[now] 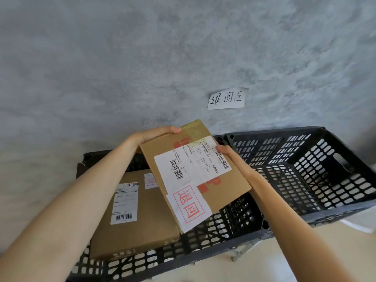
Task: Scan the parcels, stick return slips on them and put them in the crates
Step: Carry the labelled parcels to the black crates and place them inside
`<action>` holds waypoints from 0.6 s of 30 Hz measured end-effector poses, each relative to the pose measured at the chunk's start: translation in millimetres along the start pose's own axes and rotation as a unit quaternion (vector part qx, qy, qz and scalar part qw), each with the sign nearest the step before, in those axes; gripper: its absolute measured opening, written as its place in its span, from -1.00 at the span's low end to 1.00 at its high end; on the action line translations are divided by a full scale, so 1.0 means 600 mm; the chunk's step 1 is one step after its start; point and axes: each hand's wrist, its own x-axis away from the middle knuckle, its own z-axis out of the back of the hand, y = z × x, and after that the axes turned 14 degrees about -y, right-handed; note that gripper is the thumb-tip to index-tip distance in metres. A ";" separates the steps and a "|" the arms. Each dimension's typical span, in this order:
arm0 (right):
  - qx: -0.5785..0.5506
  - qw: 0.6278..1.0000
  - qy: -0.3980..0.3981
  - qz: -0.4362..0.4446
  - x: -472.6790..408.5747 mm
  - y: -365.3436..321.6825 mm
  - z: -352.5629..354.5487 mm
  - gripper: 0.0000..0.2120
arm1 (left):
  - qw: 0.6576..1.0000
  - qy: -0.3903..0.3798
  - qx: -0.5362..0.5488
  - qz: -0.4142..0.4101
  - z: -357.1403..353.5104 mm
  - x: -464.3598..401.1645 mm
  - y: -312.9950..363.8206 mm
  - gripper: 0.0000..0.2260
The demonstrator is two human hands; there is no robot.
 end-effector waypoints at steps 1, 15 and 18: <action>-0.023 1.000 -0.007 0.008 -0.002 0.005 0.005 -0.45 | 0.999 0.036 -0.018 0.001 -0.004 -0.002 0.002 -0.30; -0.073 0.992 0.083 0.057 0.005 0.056 0.065 -0.57 | 0.945 0.243 0.213 -0.046 -0.135 -0.053 -0.143 -0.22; -0.036 0.993 0.112 0.026 0.006 0.060 0.065 -0.67 | 0.938 0.270 0.211 -0.049 -0.155 -0.074 -0.150 -0.65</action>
